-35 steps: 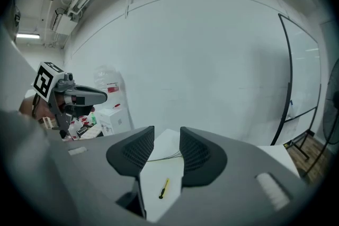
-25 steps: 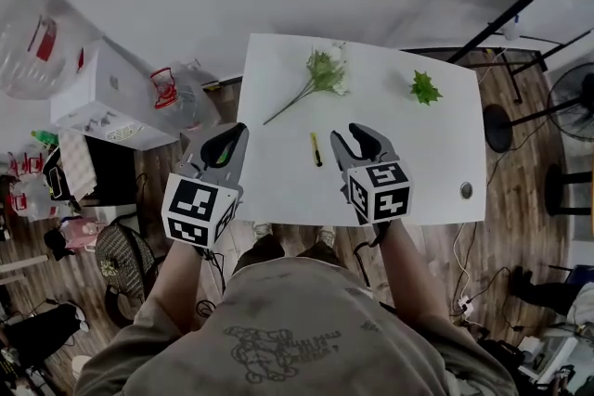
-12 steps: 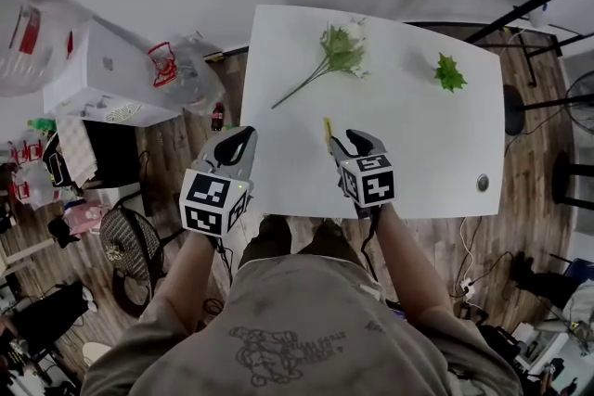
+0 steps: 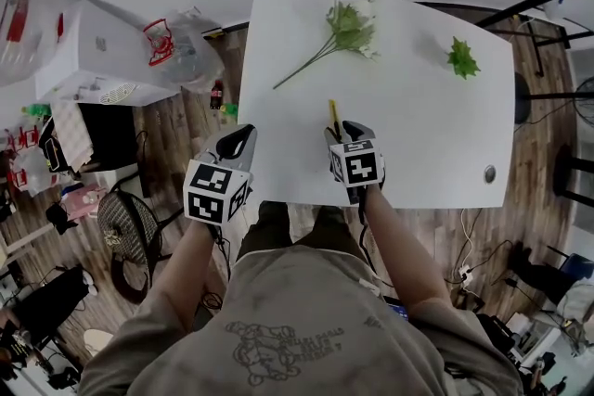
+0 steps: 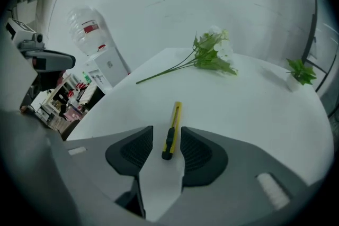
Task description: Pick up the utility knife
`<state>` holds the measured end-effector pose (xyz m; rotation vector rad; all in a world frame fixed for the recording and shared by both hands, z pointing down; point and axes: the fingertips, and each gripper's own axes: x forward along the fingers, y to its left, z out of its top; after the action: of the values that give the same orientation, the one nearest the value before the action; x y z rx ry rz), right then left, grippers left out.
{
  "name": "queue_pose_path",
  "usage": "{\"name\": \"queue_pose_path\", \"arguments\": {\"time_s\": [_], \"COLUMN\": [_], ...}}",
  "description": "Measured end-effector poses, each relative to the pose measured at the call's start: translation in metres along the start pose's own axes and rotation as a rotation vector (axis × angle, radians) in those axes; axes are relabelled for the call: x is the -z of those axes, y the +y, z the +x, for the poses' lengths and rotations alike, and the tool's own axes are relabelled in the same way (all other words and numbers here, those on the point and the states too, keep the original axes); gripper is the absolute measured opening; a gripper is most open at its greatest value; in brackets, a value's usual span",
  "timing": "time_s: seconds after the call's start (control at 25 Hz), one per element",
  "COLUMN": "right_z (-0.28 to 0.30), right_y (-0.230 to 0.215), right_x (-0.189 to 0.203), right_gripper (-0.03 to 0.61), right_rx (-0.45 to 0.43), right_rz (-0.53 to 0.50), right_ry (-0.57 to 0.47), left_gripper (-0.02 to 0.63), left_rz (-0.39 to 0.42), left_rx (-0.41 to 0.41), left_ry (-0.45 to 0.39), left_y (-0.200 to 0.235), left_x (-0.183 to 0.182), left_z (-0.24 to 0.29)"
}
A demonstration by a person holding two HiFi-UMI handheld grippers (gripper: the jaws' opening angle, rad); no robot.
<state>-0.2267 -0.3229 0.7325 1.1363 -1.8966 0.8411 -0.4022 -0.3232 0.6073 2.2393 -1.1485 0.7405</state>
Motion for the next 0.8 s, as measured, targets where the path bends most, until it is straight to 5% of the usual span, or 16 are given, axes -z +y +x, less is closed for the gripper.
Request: {"name": "queue_pose_path", "arguments": {"time_s": [0.28,0.48,0.6,0.8], "right_z": [0.011,0.01,0.008,-0.021], "right_y": [0.0,-0.006,-0.004,-0.001], "right_x": [0.007,0.012,0.013,-0.015], "right_gripper": [0.176,0.084,0.084,0.083], "right_rx": [0.018,0.043,0.03,0.005], "right_rz": [-0.004,-0.028,-0.006,0.039], "right_ry": [0.013,0.025,0.034,-0.055], "left_gripper": [0.0,0.0,0.0,0.0], "left_rz": [-0.057,-0.061,-0.066,-0.061], "left_rx": [0.017,0.023,0.018,0.006], "left_ry": [-0.008,-0.013,-0.016,-0.06], "left_y": [-0.004,-0.007,-0.008,-0.013], "left_x": [0.006,0.009,0.011,-0.003], "left_z": [-0.001,-0.006,-0.011,-0.023]}}
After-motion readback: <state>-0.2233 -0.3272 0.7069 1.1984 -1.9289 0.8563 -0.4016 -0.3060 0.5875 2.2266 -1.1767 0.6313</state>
